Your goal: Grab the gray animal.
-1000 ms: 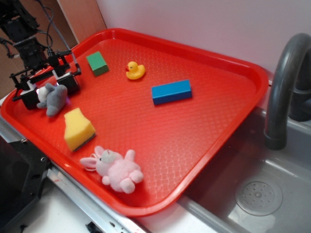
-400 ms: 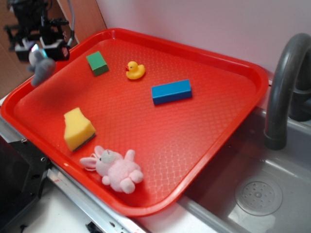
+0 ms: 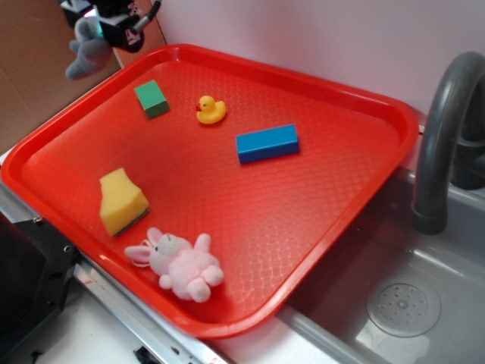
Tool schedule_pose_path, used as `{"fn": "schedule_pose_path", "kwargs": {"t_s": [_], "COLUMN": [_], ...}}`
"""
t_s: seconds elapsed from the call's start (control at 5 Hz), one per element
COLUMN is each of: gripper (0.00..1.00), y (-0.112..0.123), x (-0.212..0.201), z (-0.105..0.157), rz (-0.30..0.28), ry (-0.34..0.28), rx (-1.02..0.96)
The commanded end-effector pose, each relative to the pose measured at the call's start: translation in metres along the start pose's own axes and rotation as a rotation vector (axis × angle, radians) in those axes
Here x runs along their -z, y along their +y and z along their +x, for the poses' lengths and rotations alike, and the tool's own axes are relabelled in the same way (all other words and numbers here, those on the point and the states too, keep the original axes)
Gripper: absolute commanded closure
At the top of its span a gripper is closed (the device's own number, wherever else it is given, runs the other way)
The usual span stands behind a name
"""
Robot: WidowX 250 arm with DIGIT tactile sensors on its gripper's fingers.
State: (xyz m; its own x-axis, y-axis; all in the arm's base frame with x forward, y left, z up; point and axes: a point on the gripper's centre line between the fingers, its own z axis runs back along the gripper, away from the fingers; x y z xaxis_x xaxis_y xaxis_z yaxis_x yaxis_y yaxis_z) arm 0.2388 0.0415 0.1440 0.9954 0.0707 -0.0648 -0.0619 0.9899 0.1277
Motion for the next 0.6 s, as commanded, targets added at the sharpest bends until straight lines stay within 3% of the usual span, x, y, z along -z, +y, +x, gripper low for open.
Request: {"fn": "schedule_pose_path", "kwargs": {"t_s": [0.0,0.2,0.4], "gripper": [1.00,1.00,0.98], "y": [-0.019,-0.028,-0.037], "x": [-0.060,-0.068,-0.068], "z": [-0.022,-0.029,-0.033], "rz": [-0.080,-0.092,-0.066], "ry": [-0.177,-0.180,-0.163], "rx": [0.281,0.380,0.393]}}
